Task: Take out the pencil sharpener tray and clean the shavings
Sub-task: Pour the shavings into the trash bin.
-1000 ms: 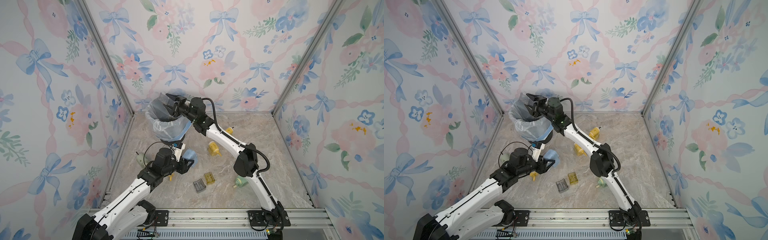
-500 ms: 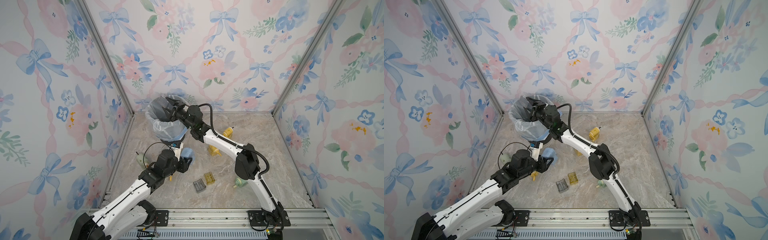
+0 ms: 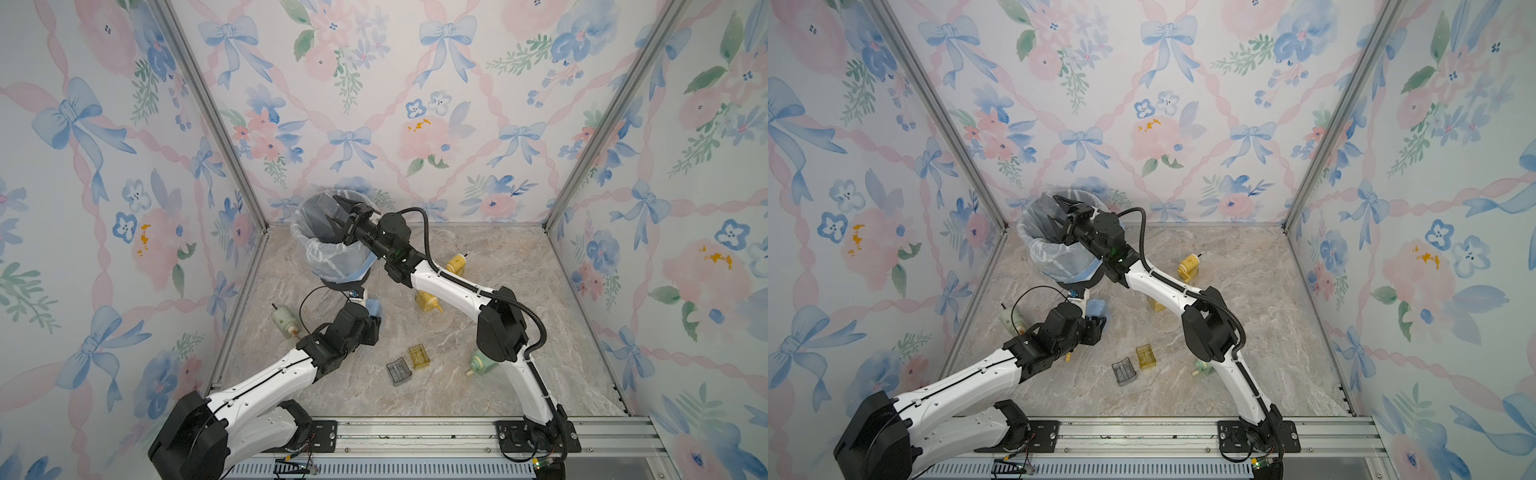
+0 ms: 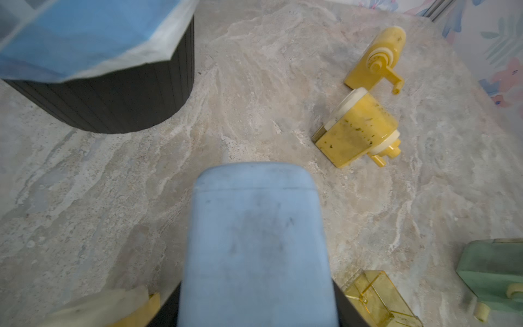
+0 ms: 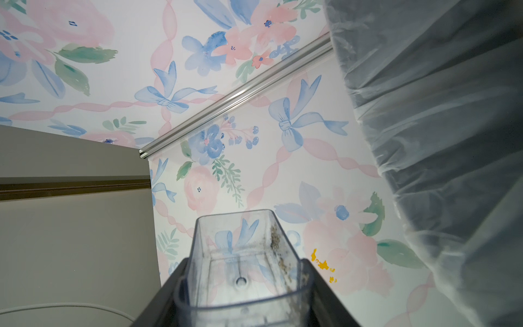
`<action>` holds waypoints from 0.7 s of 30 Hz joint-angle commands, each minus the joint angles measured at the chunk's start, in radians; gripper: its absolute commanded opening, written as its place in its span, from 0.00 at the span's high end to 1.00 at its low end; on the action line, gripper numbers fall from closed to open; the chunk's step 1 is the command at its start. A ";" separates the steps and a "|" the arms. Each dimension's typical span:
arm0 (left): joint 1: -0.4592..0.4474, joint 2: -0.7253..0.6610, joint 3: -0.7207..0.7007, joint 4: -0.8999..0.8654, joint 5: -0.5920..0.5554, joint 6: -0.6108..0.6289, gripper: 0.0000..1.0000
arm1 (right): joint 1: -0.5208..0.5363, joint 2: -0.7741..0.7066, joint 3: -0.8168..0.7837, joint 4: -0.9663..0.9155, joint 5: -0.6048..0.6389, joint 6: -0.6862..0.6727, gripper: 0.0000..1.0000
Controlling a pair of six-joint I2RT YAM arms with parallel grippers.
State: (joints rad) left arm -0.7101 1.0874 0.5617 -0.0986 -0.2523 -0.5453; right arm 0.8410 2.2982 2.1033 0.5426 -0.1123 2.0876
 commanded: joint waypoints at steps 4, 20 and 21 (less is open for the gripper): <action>-0.015 0.018 0.006 0.036 -0.143 -0.090 1.00 | 0.005 -0.045 0.092 0.048 -0.041 0.131 0.65; -0.043 0.033 -0.092 0.041 -0.255 -0.202 1.00 | -0.015 -0.063 -0.111 0.142 -0.030 0.168 0.65; -0.047 0.035 -0.099 0.041 -0.256 -0.206 1.00 | -0.017 -0.065 -0.110 0.143 -0.033 0.166 0.65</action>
State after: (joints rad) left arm -0.7471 1.1168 0.4763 -0.0761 -0.4751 -0.7197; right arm 0.8322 2.2456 1.9877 0.6376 -0.1490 2.0880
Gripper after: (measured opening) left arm 0.562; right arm 0.561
